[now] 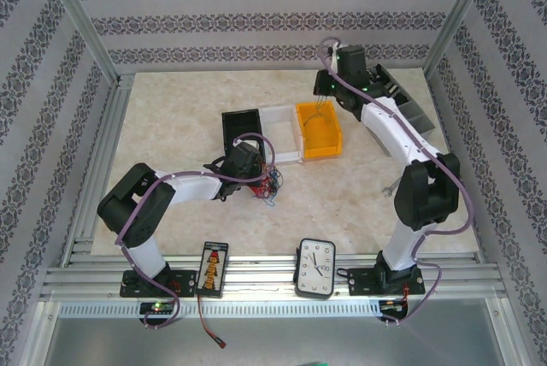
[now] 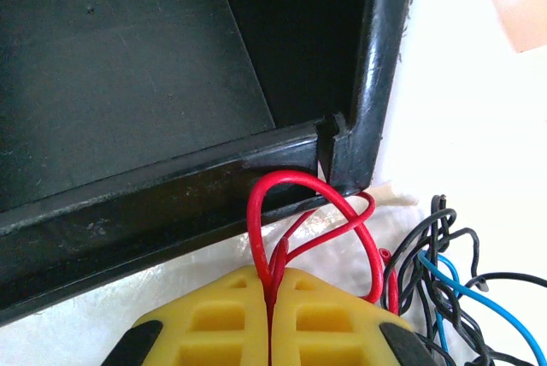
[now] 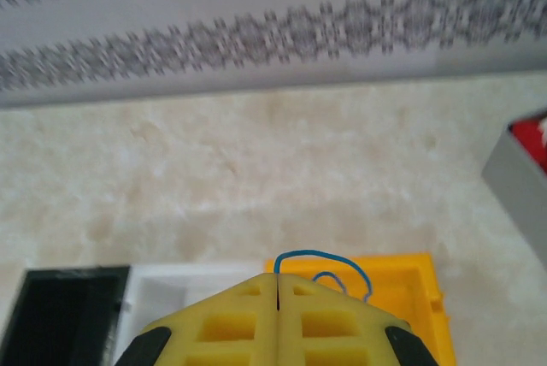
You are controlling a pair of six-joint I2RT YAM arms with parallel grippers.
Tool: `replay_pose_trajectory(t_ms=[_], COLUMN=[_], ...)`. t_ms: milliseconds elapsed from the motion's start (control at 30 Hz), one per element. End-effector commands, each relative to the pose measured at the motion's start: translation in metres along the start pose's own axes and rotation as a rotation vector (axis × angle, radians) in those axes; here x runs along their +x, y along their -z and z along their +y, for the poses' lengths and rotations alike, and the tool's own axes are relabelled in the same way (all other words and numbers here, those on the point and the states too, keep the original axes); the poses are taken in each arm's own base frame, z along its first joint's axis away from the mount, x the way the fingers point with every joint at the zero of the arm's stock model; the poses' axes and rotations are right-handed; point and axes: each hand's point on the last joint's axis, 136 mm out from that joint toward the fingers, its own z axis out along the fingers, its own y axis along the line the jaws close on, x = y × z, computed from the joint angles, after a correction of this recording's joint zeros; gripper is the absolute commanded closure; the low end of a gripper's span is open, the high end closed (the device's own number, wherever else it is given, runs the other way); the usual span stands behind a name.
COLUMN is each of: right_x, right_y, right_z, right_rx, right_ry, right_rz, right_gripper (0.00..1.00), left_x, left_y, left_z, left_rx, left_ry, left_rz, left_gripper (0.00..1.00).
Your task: Untangle the cables
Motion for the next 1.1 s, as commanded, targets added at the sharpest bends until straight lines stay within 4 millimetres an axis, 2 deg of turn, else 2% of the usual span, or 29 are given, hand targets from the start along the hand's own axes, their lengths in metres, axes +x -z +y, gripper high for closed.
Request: replay_pose_trajectory(t_ms=[0,133,167,233,267,333,400,533,633,700,767,867,933,1000,1067], right_x=[0.025,0.058,0.065,0.071,0.069,0.066,0.065,0.074,0.098,0.121,0.153,0.208,0.235,0.255,0.273], right_y=[-0.017,-0.031,-0.033,-0.034,-0.031,-0.021,-0.011,0.018,0.039,0.052,0.061,0.065,0.063,0.06,0.055], right_z=[-0.013,-0.028,-0.031,-0.036,-0.037,-0.036,-0.037,-0.032,-0.011,0.005,0.027,0.056,0.066,0.077,0.087], right_rx=[0.035,0.083,0.095,0.118,0.121,0.122,0.128,0.117,0.064,0.031,-0.033,-0.129,-0.155,-0.201,-0.246], right_ry=[-0.026,-0.057,-0.066,-0.086,-0.091,-0.099,-0.108,-0.11,-0.064,-0.016,0.031,0.102,0.118,0.106,0.104], right_rz=[0.051,0.13,0.144,0.156,0.146,0.119,0.097,0.085,0.091,0.118,0.168,0.276,0.33,0.383,0.437], right_gripper=[1.0,0.98,0.91,0.59,0.51,0.42,0.39,0.4,0.4,0.41,0.41,0.41,0.41,0.47,0.58], left_x=[0.011,0.01,0.01,0.009,0.01,0.01,0.01,0.01,0.009,0.01,0.01,0.011,0.012,0.012,0.013], left_y=[-0.004,-0.004,-0.004,-0.003,-0.002,-0.002,-0.001,0.0,0.001,0.0,0.0,0.0,-0.001,-0.001,-0.001], left_z=[0.005,0.005,0.005,0.004,0.004,0.004,0.004,0.005,0.003,0.001,0.0,0.0,0.001,0.003,0.007], left_rx=[-0.028,-0.028,-0.027,-0.021,-0.02,-0.02,-0.019,-0.017,-0.004,0.003,0.007,0.008,0.005,-0.009,-0.03], left_ry=[0.008,0.007,0.007,0.007,0.008,0.008,0.01,0.012,0.007,0.004,0.003,0.002,0.006,0.013,0.022], left_rz=[0.039,0.038,0.036,0.033,0.032,0.031,0.026,0.021,0.02,0.025,0.025,0.03,0.032,0.034,0.035], left_gripper=[1.0,1.0,1.0,1.0,1.0,1.0,1.0,1.0,1.0,1.0,1.0,1.0,1.0,1.0,1.0])
